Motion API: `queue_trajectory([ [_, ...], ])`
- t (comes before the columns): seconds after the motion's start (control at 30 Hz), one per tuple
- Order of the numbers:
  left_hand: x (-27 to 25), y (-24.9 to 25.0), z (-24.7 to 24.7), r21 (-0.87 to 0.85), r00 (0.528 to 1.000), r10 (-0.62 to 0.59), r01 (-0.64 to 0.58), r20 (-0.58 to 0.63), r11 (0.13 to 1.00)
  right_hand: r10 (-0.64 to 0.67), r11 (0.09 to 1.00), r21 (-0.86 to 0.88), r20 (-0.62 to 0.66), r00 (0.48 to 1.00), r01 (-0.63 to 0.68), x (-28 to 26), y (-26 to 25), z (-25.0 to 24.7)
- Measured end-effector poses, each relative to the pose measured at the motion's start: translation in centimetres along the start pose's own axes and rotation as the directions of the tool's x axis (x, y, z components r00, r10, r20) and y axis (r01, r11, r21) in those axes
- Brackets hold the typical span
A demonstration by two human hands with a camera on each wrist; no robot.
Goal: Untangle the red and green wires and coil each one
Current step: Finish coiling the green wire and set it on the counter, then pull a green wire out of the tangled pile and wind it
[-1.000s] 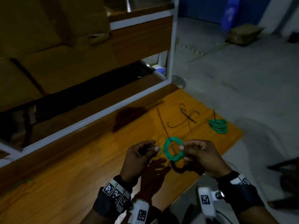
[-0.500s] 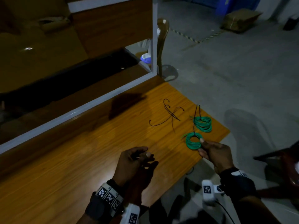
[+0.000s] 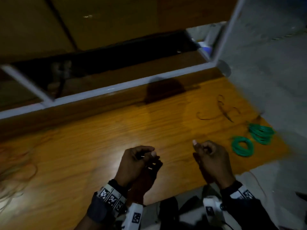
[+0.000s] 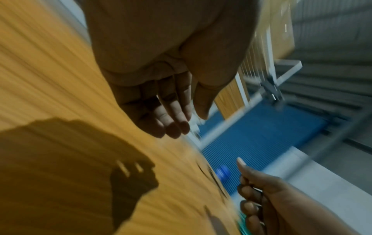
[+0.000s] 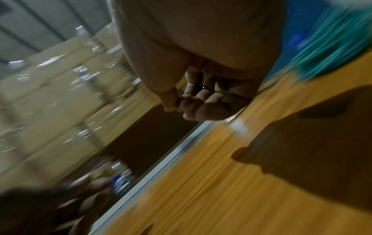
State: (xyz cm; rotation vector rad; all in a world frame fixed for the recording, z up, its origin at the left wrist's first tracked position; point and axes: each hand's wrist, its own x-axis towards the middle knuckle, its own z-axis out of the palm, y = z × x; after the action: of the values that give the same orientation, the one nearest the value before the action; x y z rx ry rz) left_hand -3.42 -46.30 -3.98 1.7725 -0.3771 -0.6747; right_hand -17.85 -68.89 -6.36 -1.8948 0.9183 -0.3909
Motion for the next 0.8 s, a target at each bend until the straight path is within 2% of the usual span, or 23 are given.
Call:
queue_trajectory([
  [0.1, -3.7, -1.7, -5.9, -0.001, 0.984, 0.016, -0.017, -0.176, 1.0, -0.064, 0.997, 0.059, 0.282, 0.957, 0.05, -2.9, -4.5, 6.2],
  [0.2, -8.4, -3.6, -12.3, -0.049, 0.941, -0.016, 0.0, -0.339, 0.999, -0.112, 0.99, 0.13, 0.449, 0.886, 0.059, -6.1, -9.5, 12.2],
  [0.3, -13.8, -6.0, -18.7, -0.082, 0.879, -0.042, 0.004, -0.476, 0.997, -0.237, 0.971, 0.152, 0.534, 0.811, 0.183, -9.7, -14.1, 17.9],
  [0.4, -19.0, -8.4, -24.9, -0.107, 0.824, -0.082, 0.026, -0.561, 0.994, -0.334, 0.934, 0.121, 0.622, 0.708, 0.335, -13.2, -17.3, 23.8],
  [0.57, -25.9, -13.0, -34.0, -0.148, 0.735, -0.099, -0.003, -0.671, 0.989, -0.38, 0.9, 0.131, 0.703, 0.602, 0.415, -20.0, -21.5, 33.2],
  [0.67, -29.1, -14.6, -38.1, -0.178, 0.707, -0.112, -0.02, -0.699, 0.984, -0.408, 0.878, 0.162, 0.746, 0.527, 0.451, -23.3, -23.2, 37.6],
  [0.8, -32.0, -15.9, -42.8, -0.162, 0.651, -0.105, -0.029, -0.752, 0.986, -0.407, 0.871, 0.174, 0.779, 0.477, 0.46, -26.3, -24.8, 41.5],
])
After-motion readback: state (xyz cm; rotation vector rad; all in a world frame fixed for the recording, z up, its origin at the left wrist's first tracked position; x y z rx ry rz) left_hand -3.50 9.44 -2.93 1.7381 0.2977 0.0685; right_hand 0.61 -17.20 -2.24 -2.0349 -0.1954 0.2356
